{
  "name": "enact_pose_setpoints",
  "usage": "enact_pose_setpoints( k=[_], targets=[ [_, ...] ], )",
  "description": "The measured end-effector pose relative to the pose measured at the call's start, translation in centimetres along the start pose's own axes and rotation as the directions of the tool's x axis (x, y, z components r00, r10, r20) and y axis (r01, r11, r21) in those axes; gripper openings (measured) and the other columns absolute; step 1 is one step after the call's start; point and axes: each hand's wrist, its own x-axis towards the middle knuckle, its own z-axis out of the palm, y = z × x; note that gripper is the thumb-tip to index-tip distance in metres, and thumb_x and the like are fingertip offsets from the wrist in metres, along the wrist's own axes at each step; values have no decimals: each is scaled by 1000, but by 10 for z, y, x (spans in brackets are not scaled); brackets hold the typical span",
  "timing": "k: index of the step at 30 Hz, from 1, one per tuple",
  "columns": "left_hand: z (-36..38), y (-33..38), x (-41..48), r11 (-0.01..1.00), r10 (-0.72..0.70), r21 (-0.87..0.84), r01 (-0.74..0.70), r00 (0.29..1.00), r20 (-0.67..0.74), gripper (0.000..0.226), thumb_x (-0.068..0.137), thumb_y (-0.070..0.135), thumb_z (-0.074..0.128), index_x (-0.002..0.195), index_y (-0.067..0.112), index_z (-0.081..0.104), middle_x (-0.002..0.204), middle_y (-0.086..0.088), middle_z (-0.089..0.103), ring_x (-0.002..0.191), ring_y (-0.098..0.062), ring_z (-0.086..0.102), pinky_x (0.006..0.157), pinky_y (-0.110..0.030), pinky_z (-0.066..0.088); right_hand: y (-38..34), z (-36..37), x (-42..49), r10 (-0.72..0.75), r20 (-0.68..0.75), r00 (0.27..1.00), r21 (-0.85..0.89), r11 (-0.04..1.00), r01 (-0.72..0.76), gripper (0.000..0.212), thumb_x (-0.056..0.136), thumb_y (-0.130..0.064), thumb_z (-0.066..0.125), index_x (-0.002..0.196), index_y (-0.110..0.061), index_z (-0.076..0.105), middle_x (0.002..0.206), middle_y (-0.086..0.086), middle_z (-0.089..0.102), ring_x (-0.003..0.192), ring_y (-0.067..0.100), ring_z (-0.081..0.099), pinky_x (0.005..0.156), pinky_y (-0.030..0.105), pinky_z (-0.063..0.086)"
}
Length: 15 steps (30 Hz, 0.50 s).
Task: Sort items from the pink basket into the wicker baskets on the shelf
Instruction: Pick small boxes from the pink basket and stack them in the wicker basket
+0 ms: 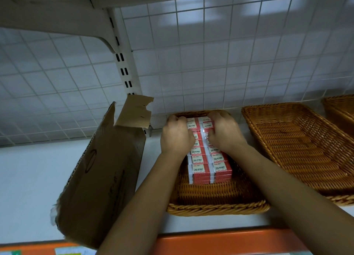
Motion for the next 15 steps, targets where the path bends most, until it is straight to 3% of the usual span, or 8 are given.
enact_pose_setpoints(
  k=[7, 15],
  targets=[
    [7, -3, 5, 999, -9, 34, 8, 999, 42, 21, 93, 20, 54, 108, 8, 62, 106, -11, 62, 93, -25, 59, 66, -26, 37, 1, 1, 3, 12, 33, 999, -26, 1000, -11, 33, 90, -18, 54, 121, -11, 55, 122, 11, 56, 109, 25, 54, 92, 32, 44],
    [7, -4, 7, 1000, -4, -13, 5, 998, 68, 29, 92, 17, 55, 119, 8, 56, 111, -12, 63, 98, -27, 60, 75, -34, 49, 0, 0, 3, 22, 34, 999, -32, 999, -21, 31, 90, -16, 54, 120, -10, 57, 120, 11, 57, 108, 25, 54, 90, 32, 45]
  ],
)
